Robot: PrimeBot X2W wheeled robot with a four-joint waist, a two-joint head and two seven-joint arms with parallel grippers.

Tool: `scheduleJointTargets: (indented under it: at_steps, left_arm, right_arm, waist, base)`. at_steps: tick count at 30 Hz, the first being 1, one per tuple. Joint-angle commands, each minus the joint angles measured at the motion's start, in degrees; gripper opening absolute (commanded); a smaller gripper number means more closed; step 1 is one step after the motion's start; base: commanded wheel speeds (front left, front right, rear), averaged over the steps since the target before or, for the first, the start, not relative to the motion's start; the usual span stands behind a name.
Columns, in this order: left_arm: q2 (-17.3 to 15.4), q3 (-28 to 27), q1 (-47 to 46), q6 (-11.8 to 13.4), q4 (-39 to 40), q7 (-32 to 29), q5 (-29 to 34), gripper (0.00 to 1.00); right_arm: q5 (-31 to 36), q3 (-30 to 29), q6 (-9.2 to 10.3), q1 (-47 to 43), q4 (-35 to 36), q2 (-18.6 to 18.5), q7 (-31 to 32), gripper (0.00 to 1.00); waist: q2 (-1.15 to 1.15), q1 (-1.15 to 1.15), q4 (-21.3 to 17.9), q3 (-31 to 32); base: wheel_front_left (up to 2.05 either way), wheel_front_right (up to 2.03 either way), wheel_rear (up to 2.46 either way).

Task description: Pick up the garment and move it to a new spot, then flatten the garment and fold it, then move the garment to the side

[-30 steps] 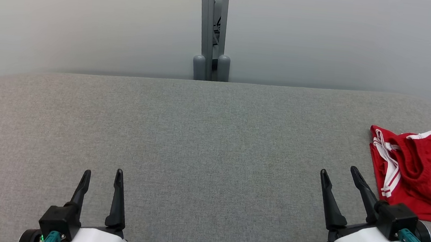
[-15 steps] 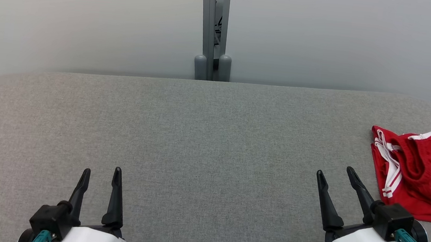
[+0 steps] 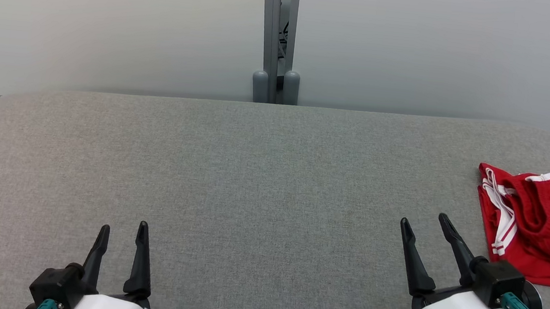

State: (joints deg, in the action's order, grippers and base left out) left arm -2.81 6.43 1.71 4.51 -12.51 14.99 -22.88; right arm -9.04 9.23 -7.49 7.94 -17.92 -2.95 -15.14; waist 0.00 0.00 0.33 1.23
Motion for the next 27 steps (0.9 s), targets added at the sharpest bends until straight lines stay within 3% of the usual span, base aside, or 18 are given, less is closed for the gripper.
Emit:
scheduleJointTargets:
  at_steps: [1, 18, 19, 27]
  left_arm:
    - [-0.2, -0.3, 0.1, -0.3, -0.1, 0.2, -0.5, 1.0]
    - [-0.2, -0.6, -0.1, -0.7, -0.8, 0.2, -1.9, 1.0]
    - [-0.2, -0.7, -0.1, -0.6, -0.8, 0.2, -1.9, 0.0]
    - [0.3, 0.4, 1.4, -0.8, -3.6, -0.7, -4.3, 0.0]
  right_arm:
    - [0.0, -0.2, -0.01, 0.3, -0.2, -0.2, 0.0, 1.0]
    - [-0.2, 0.2, -0.01, 0.4, -0.3, -0.2, 0.0, 1.0]
    - [-0.1, 0.4, -0.01, 0.4, -0.4, -0.3, 0.0, 0.0]
    - [-2.9, -0.7, 0.0, -2.7, -2.3, 0.5, 1.1, 0.0]
  waist:
    - [0.0, 0.0, 0.1, 0.0]
    - [0.0, 0.0, 0.7, -0.3]
    - [0.0, 0.0, 0.7, -0.3]
    - [0.0, 0.0, 0.7, -0.3]
  base:
    - [0.0, 0.0, 0.0]
    - [0.0, 0.0, 0.0]
    - [0.0, 0.0, 0.0]
    - [0.0, 0.0, 0.0]
